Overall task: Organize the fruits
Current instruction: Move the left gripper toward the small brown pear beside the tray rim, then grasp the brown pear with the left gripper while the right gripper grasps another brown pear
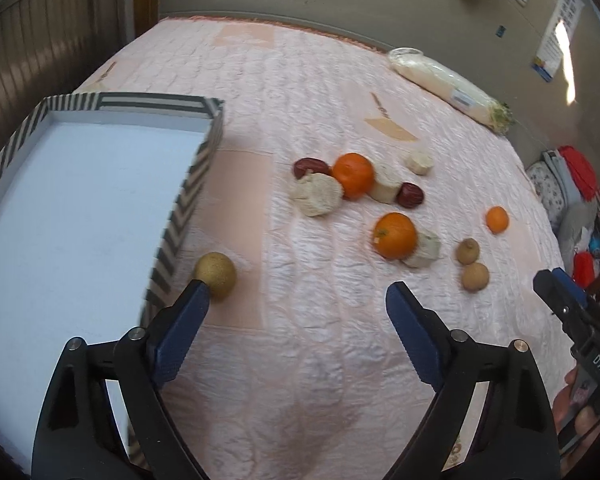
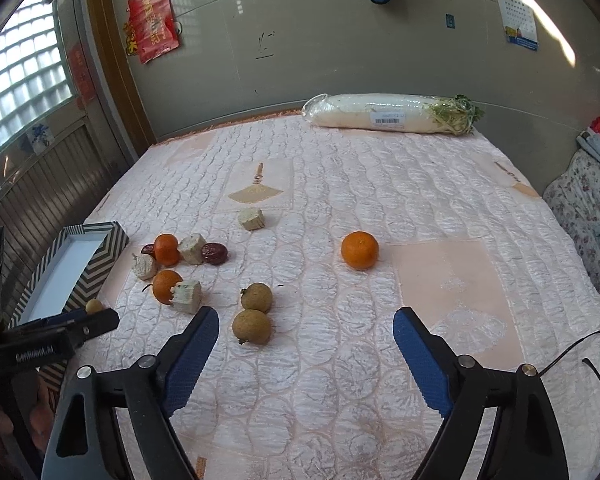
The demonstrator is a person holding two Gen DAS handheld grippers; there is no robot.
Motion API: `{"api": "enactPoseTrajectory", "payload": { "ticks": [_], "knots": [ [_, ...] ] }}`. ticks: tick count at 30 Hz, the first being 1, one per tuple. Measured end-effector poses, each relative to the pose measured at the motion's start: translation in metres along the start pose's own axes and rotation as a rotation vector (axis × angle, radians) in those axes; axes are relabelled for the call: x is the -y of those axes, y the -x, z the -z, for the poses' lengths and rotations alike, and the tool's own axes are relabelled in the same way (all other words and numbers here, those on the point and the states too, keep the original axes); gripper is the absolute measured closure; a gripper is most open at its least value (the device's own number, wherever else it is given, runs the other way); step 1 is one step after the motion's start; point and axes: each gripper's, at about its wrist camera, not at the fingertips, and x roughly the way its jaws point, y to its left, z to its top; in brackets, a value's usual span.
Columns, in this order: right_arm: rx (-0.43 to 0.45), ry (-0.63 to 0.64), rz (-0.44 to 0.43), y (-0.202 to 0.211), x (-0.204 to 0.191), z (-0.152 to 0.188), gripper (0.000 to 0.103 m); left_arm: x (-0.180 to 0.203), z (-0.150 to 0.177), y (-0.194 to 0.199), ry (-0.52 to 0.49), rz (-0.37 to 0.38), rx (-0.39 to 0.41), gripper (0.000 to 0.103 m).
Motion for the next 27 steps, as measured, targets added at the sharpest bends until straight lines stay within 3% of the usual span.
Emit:
{"api": "enactPoseTrajectory", "payload": {
  "ticks": [8, 11, 14, 16, 18, 22, 27],
  "knots": [
    [0.004, -0.010, -0.019, -0.003, 0.005, -0.001, 0.016, -0.006, -0.003, -0.002, 0.027, -0.038, -0.024, 0.012],
    [-0.003, -0.007, -0.032, -0.005, 0.004, 0.000, 0.027, -0.009, -0.006, -0.007, 0.043, -0.065, -0.032, 0.014],
    [-0.014, 0.001, -0.043, -0.007, 0.002, 0.001, 0.033, -0.009, -0.010, -0.009, 0.041, -0.085, -0.030, 0.026],
    [-0.013, 0.011, -0.040, -0.008, 0.000, 0.002, 0.033, -0.010, -0.011, -0.011, 0.032, -0.100, -0.037, 0.055],
    [-0.007, 0.017, -0.044, -0.008, -0.001, 0.001, 0.035, -0.013, -0.010, -0.013, 0.029, -0.118, -0.047, 0.064],
    [-0.004, 0.020, -0.056, -0.007, -0.003, 0.001, 0.042, -0.019, -0.009, -0.012, 0.034, -0.140, -0.041, 0.079],
    [-0.014, 0.021, -0.130, -0.010, -0.010, 0.002, 0.044, -0.018, -0.007, -0.010, 0.023, -0.150, -0.032, 0.079]
  ]
}}
